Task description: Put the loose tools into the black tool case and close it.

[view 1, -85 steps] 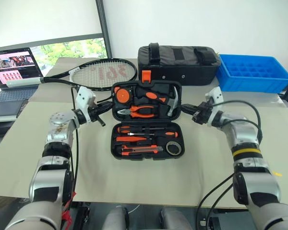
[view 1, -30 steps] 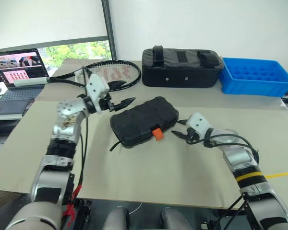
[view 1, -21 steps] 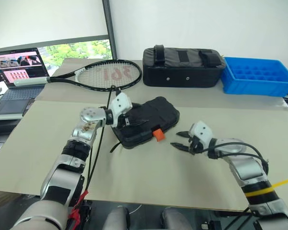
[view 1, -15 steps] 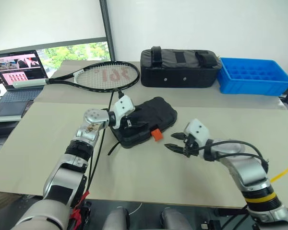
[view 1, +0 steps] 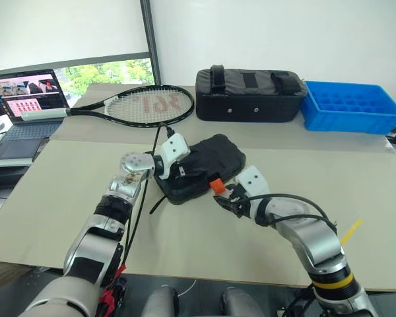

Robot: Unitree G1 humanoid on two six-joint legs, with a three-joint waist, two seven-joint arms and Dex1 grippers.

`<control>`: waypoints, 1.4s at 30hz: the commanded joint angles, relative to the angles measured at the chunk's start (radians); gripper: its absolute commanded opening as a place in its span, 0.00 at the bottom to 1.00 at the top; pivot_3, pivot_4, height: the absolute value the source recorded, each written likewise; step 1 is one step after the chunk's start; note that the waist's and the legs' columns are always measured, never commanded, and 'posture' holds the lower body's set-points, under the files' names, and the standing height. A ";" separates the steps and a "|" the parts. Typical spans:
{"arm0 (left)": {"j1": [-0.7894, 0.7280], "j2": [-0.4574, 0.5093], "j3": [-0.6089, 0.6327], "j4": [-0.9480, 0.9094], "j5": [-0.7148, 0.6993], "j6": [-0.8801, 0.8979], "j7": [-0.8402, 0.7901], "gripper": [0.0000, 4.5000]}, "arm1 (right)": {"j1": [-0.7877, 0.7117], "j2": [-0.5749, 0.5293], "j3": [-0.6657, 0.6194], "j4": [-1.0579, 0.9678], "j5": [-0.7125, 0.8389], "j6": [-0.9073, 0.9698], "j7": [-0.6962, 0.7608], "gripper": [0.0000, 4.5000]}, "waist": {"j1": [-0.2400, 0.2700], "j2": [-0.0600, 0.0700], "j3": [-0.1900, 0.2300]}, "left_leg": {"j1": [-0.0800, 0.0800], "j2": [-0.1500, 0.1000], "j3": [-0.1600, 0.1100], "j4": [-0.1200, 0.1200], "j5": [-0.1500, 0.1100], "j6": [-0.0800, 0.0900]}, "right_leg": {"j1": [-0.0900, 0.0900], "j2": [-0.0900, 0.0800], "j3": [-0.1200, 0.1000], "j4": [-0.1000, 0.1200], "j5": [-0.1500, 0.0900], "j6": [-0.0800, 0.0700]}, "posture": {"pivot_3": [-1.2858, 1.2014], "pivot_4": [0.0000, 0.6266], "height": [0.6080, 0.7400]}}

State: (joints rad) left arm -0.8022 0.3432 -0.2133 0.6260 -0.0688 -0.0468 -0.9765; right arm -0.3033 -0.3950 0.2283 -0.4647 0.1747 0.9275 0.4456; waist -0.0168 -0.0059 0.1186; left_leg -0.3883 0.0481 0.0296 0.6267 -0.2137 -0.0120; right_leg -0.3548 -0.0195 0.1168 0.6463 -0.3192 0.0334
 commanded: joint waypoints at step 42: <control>0.062 -0.011 -0.029 -0.006 0.042 0.034 0.013 0.81 | -0.103 0.209 0.001 0.256 -0.076 -0.062 -0.139 0.54 | -0.036 -0.008 -0.006 | 0.005 0.001 -0.003 0.000 0.000 0.000 | 0.001 0.004 0.003 0.001 0.000 0.001 | 0.52 0.24 0.76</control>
State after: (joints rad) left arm -0.7740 0.3392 -0.2076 0.6010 -0.0628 -0.0391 -0.9510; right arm -0.3870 -0.1827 0.2517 -0.1986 0.1161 0.8678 0.3287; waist -0.0529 -0.0137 0.1123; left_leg -0.3843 0.0496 0.0262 0.6265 -0.2136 -0.0119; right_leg -0.3538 -0.0151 0.1201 0.6477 -0.3190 0.0340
